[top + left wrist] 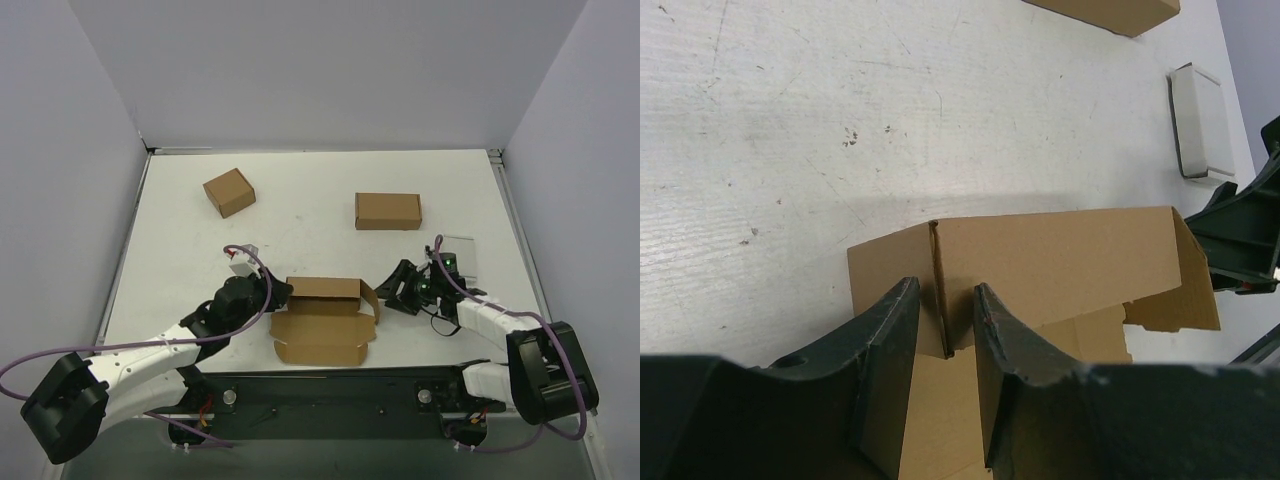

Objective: Fold the paper box

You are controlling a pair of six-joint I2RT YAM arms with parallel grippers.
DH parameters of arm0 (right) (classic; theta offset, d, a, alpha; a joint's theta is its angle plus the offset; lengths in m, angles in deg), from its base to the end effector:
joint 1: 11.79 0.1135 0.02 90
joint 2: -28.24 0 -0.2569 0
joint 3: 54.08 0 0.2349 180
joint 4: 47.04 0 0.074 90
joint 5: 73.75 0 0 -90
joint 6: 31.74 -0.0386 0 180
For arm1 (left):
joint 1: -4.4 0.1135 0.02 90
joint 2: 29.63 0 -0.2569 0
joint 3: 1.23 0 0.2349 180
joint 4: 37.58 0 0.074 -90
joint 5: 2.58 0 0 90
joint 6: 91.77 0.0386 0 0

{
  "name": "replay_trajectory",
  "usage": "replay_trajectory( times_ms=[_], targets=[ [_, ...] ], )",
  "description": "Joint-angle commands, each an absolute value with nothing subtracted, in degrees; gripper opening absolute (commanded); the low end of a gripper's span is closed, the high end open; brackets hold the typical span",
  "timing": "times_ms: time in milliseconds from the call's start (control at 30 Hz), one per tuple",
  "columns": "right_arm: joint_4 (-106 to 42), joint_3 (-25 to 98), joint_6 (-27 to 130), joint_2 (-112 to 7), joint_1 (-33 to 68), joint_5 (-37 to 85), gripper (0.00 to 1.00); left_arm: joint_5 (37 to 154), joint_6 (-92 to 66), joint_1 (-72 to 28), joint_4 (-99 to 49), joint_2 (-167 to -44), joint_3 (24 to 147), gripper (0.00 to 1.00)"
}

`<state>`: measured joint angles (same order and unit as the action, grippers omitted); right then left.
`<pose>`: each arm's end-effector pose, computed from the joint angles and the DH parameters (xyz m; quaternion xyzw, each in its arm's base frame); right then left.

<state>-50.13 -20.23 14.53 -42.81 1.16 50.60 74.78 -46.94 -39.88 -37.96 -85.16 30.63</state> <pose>0.2011 0.0686 0.1551 0.0906 0.8505 0.4421 0.2702 0.1436 -0.1282 0.1868 -0.0670 0.8297 -0.3192 0.4530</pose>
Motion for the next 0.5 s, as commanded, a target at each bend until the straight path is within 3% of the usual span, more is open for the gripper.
replay_trajectory(
  times_ms=[0,200,333,467],
  targets=[
    [-49.29,-20.30,14.31,-39.79,2.71,52.99,0.53,74.24,-45.36,-39.46,-34.83,-85.71,32.55,0.38],
    [-48.43,-19.60,14.31,-38.13,4.20,54.14,0.51,74.15,-45.28,-39.46,-34.30,-85.45,32.47,0.38],
    [-41.76,-19.68,17.29,-31.04,4.38,47.90,0.65,73.71,-44.66,-39.46,-33.51,-84.57,32.82,0.38],
    [-32.62,-18.20,21.68,-22.06,6.05,40.10,0.71,73.36,-43.96,-39.37,-31.93,-84.04,33.43,0.38]
  ],
)
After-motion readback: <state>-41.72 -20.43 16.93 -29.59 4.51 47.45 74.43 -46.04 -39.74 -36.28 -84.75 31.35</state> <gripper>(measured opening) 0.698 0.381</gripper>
